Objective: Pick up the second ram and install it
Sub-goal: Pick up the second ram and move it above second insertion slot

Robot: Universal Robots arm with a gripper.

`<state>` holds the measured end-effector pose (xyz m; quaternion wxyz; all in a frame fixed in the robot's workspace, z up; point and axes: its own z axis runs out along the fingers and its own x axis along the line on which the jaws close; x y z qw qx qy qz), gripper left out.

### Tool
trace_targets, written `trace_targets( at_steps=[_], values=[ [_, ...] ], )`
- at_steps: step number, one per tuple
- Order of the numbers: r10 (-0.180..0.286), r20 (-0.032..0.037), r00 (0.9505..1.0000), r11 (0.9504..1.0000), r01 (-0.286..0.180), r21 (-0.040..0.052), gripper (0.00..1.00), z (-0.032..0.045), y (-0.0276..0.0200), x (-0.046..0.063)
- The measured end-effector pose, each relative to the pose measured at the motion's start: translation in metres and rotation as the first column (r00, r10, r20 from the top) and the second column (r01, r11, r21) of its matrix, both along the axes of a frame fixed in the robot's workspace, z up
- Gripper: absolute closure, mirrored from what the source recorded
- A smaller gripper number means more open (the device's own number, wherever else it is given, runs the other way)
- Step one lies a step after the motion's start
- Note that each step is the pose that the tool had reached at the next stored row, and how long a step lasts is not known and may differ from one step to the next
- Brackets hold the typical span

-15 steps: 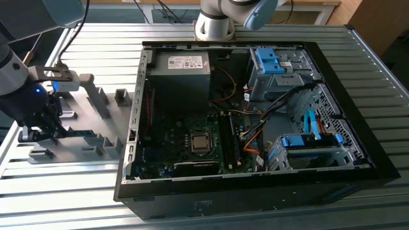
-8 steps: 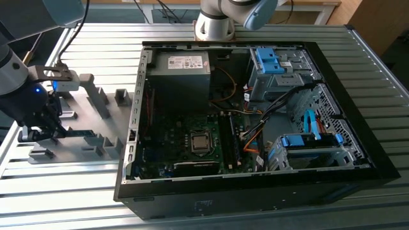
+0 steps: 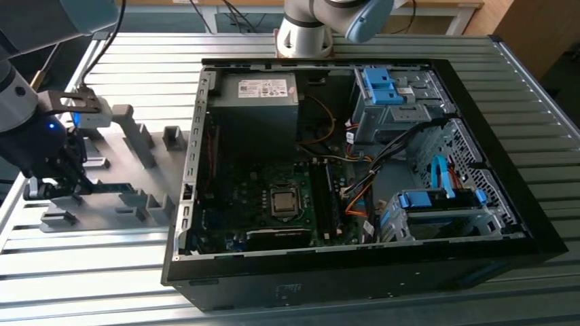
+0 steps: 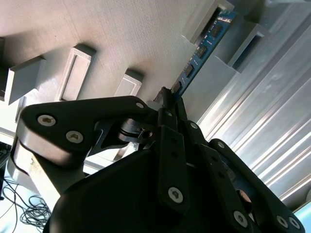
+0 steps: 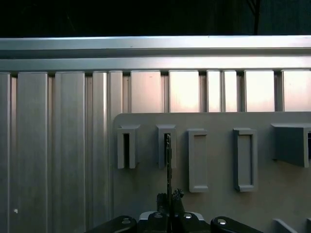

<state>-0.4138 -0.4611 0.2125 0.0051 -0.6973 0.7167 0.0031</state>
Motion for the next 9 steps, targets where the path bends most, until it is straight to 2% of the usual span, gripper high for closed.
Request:
trace_targets(
  at_steps=[9],
  values=[
    [0.000,0.0000,1.0000,1.0000,0.000,0.0000,0.86,0.0020,0.0000,0.0000]
  ],
)
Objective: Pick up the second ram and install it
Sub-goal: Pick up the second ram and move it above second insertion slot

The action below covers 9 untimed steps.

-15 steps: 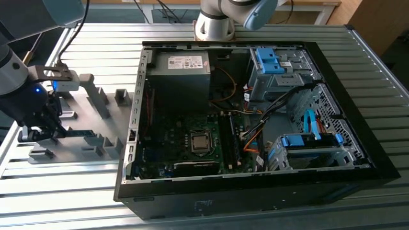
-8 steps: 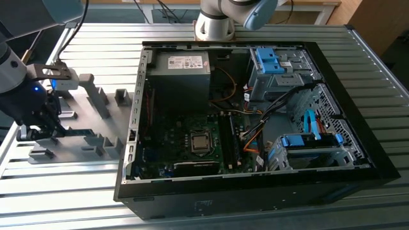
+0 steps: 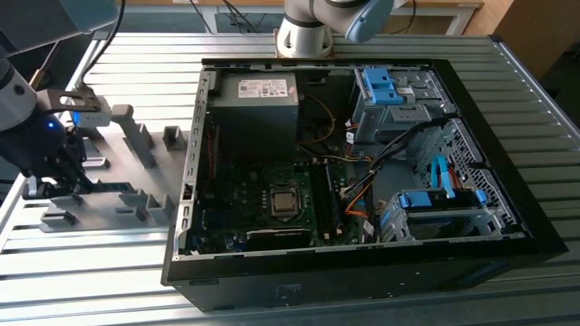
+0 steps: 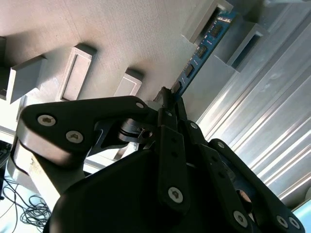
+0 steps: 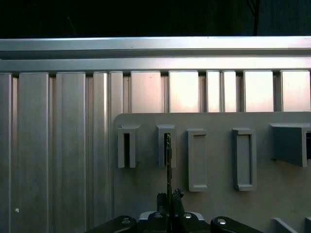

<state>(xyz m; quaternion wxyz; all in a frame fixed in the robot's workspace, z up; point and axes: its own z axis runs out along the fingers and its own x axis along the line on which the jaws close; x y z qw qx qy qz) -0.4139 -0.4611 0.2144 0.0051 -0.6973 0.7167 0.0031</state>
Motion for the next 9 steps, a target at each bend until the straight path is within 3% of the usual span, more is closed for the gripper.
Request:
trace_targets(
  at_steps=[9],
  values=[
    [0.000,-0.0001,1.0000,1.0000,0.000,-0.0001,0.86,0.0033,0.0000,0.0000]
  ],
)
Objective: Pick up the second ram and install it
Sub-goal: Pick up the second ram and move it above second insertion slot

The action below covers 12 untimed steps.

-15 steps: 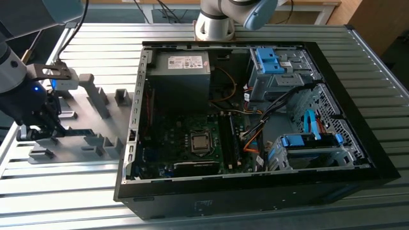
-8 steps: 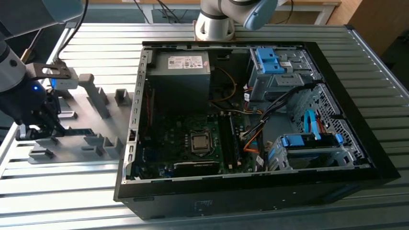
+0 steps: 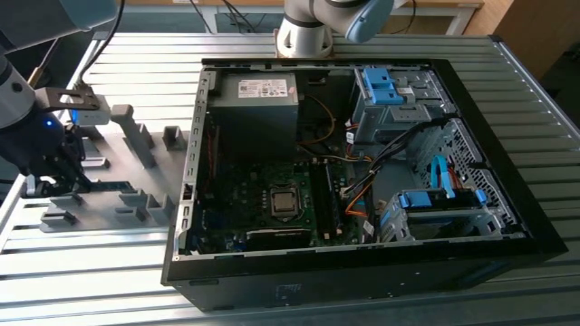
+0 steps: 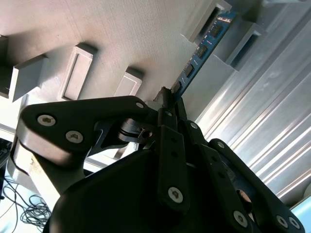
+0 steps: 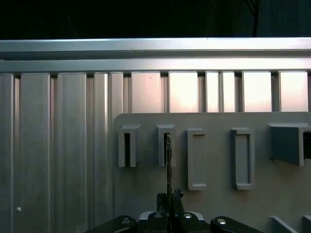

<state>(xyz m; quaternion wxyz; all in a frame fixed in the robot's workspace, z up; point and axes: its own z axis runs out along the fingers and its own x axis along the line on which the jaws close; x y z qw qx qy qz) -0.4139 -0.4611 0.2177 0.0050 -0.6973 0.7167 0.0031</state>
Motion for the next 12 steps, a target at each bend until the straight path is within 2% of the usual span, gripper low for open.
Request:
trace_targets(
  at_steps=[12],
  values=[
    [0.000,0.0000,1.0000,1.0000,0.000,0.0000,0.86,0.0050,0.0000,0.0000]
  ],
)
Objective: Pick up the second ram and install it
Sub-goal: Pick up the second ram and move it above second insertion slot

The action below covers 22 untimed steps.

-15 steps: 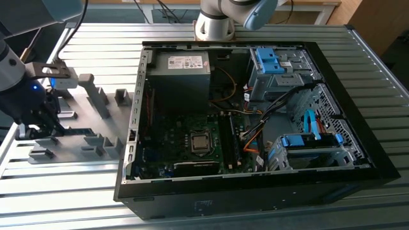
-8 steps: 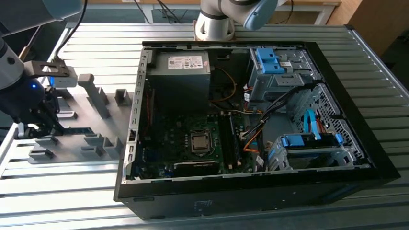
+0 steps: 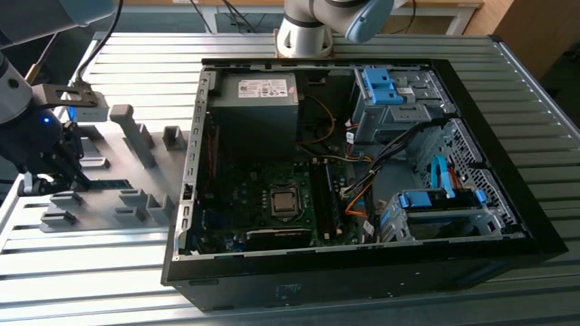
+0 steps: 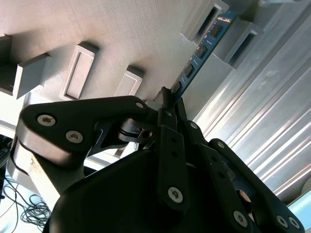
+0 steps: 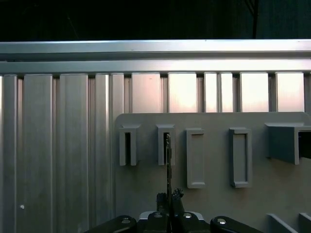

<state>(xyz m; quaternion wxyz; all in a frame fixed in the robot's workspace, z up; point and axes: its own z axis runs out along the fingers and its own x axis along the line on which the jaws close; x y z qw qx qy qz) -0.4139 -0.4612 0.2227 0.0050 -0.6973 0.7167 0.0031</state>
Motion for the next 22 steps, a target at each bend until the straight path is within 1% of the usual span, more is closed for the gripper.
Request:
trace_targets(
  at_steps=[22],
  values=[
    [0.000,0.0000,1.0000,1.0000,0.000,0.0000,0.86,0.0044,0.0000,0.0000]
  ],
)
